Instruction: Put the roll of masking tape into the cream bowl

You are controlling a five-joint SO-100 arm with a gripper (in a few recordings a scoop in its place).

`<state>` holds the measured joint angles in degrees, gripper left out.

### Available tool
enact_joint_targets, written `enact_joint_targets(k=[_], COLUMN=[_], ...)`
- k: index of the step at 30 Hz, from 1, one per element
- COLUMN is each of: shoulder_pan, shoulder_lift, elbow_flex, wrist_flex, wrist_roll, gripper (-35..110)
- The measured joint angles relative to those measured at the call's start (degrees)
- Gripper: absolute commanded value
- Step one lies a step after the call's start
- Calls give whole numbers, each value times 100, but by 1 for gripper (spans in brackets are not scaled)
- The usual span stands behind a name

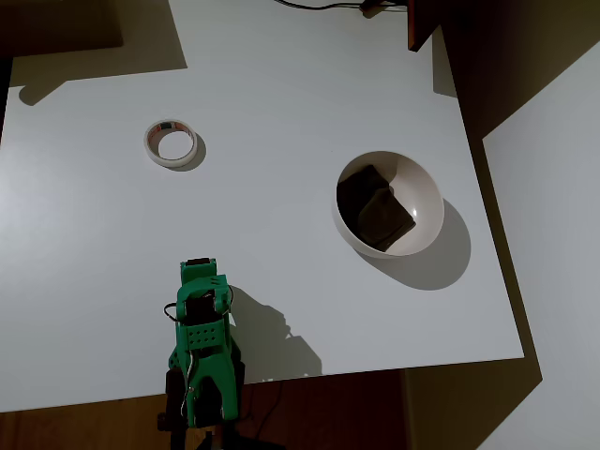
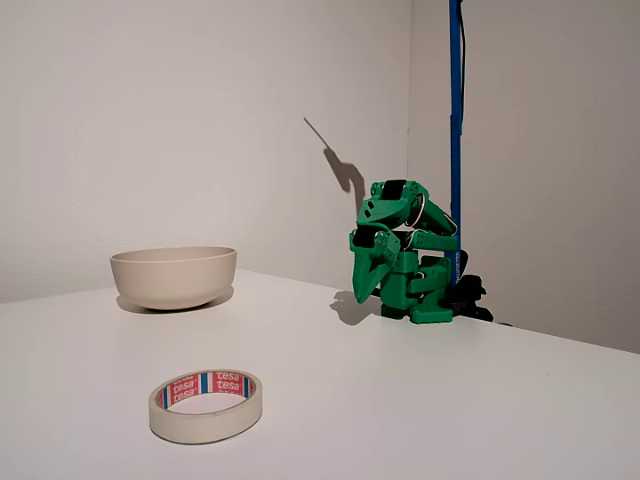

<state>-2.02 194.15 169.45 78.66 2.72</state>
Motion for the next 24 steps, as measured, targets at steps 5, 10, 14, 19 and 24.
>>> enact_joint_targets(k=[5, 10, 14, 19, 24], shoulder_pan=[0, 0, 0, 0, 0], shoulder_lift=[0, 0, 0, 0, 0], elbow_flex=[0, 0, 0, 0, 0], wrist_flex=[0, 0, 0, 0, 0], wrist_roll=[-53, -53, -53, -53, -9], gripper=[-8, -8, -8, -8, -8])
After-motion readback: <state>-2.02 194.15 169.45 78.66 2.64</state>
